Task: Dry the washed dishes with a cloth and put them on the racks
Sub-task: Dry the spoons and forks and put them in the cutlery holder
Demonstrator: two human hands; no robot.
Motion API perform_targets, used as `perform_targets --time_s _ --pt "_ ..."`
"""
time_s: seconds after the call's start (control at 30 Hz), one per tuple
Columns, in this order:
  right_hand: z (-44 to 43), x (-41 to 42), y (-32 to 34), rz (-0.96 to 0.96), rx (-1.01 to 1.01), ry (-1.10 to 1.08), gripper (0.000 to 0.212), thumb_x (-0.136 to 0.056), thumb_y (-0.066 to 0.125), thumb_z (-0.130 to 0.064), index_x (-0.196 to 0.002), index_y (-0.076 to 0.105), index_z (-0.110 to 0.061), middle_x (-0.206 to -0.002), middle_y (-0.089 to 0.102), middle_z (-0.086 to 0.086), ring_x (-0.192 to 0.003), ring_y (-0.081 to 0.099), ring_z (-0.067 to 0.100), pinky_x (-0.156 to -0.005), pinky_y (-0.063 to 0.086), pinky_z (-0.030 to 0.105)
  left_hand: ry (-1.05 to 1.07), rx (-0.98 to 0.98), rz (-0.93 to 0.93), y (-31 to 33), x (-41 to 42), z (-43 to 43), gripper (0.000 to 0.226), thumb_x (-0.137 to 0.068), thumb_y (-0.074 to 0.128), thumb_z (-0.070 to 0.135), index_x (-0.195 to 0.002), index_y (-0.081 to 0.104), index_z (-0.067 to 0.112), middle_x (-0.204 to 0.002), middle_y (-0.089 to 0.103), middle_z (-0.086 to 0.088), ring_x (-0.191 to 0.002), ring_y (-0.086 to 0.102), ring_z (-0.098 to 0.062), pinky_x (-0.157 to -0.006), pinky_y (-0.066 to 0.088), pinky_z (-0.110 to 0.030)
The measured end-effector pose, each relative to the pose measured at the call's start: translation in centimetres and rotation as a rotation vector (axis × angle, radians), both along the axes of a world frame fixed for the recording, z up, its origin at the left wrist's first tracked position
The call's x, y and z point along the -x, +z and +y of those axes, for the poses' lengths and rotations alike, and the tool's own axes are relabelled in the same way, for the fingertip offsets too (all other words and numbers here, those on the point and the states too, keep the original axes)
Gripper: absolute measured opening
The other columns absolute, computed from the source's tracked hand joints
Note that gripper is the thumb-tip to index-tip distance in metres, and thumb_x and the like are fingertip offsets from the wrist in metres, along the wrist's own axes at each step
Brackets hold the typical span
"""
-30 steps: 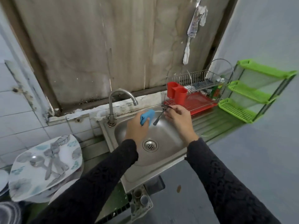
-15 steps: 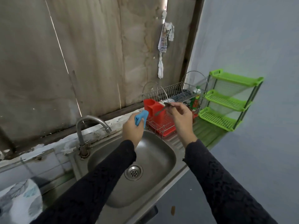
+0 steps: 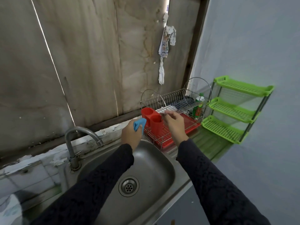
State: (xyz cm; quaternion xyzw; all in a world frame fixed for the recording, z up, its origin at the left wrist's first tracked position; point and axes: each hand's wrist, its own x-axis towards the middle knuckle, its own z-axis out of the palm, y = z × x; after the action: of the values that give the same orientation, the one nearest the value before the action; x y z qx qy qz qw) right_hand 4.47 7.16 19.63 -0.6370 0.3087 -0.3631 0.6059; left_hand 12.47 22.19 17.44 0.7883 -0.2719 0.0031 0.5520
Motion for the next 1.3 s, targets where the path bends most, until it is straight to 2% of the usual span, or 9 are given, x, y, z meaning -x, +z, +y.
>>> perform_targets --time_s 0.17,0.33,0.43,0.53,0.73,0.87,1.0,1.13,1.3 --pt "-1.3 -0.9 -1.3 0.182 -0.040 0.131 0.021 -0.095 0.064 -0.013 -0.115 0.063 -0.018 -0.110 0.070 0.008 -0.093 0.064 0.020 -0.087 0.053 0.038 0.050 -0.026 0.013 -0.7 -0.4 -0.1 0.014 -0.098 0.054 0.011 -0.109 0.061 0.010 -0.094 0.058 0.003 -0.086 0.053 -0.016 -0.062 0.036 -0.013" --pt "-0.3 0.1 -2.7 0.266 0.001 0.129 0.018 -0.096 0.057 -0.012 -0.113 0.054 -0.015 -0.107 0.061 0.004 -0.102 0.060 0.023 -0.093 0.051 0.040 0.058 -0.038 0.031 -2.3 0.6 0.5 0.017 -0.099 0.053 0.012 -0.115 0.058 0.009 -0.100 0.057 -0.001 -0.091 0.054 -0.021 -0.075 0.038 -0.026" --pt "1.0 0.9 -3.8 0.282 0.040 0.162 0.020 -0.094 0.059 -0.012 -0.112 0.053 -0.012 -0.100 0.060 0.001 -0.099 0.060 0.024 -0.089 0.051 0.040 0.083 -0.057 0.040 -3.6 1.6 1.8 0.018 -0.099 0.053 0.010 -0.117 0.057 0.008 -0.101 0.057 -0.003 -0.088 0.053 -0.019 -0.074 0.040 -0.028" --pt "2.9 1.9 -5.2 0.339 0.085 0.282 0.019 -0.094 0.060 -0.016 -0.112 0.054 -0.011 -0.108 0.064 0.010 -0.102 0.063 0.028 -0.093 0.053 0.046 0.115 -0.124 0.040 -5.0 2.7 3.8 0.026 -0.100 0.053 0.014 -0.126 0.055 0.011 -0.107 0.057 -0.001 -0.091 0.053 -0.016 -0.076 0.039 -0.025" --pt "6.8 2.2 -7.8 0.485 0.203 0.470 0.029 -0.100 0.054 -0.019 -0.127 0.053 -0.007 -0.112 0.059 0.008 -0.091 0.055 0.017 -0.068 0.041 0.029 0.230 -0.149 0.033 -7.2 4.9 9.1 0.031 -0.099 0.056 0.017 -0.130 0.056 0.013 -0.104 0.059 0.001 -0.089 0.056 -0.014 -0.070 0.040 -0.017" --pt "10.5 1.7 -8.9 0.524 0.252 0.559 0.021 -0.100 0.054 -0.020 -0.118 0.054 -0.009 -0.111 0.058 0.008 -0.087 0.051 0.014 -0.063 0.039 0.026 0.324 -0.138 0.025 -7.9 5.7 13.3 0.030 -0.099 0.056 0.019 -0.128 0.057 0.012 -0.102 0.058 0.002 -0.090 0.058 -0.017 -0.075 0.043 -0.026" --pt "14.4 1.0 -9.2 0.498 0.275 0.606 0.023 -0.099 0.055 -0.020 -0.117 0.059 -0.007 -0.114 0.059 0.007 -0.102 0.054 0.021 -0.080 0.043 0.029 0.421 -0.059 0.026 -8.4 6.2 18.5 0.028 -0.099 0.056 0.022 -0.127 0.057 0.019 -0.105 0.063 0.000 -0.090 0.061 -0.015 -0.077 0.054 -0.032" --pt "20.0 0.4 -9.6 0.501 0.292 0.693 0.011 -0.099 0.054 -0.019 -0.104 0.057 -0.010 -0.096 0.054 0.001 -0.091 0.052 0.019 -0.066 0.041 0.024 0.494 -0.026 -0.037 -8.7 6.7 24.5 0.023 -0.098 0.056 0.017 -0.121 0.059 0.013 -0.103 0.064 0.000 -0.084 0.058 -0.007 -0.069 0.044 -0.011" --pt "28.4 -0.8 -10.1 0.482 0.337 0.773 0.011 -0.099 0.054 -0.016 -0.098 0.061 -0.008 -0.089 0.056 0.001 -0.086 0.052 0.018 -0.063 0.040 0.024 0.540 -0.047 -0.015 -9.5 6.5 32.9 0.021 -0.100 0.054 0.018 -0.121 0.057 0.018 -0.100 0.063 0.001 -0.087 0.059 -0.014 -0.073 0.047 -0.026"
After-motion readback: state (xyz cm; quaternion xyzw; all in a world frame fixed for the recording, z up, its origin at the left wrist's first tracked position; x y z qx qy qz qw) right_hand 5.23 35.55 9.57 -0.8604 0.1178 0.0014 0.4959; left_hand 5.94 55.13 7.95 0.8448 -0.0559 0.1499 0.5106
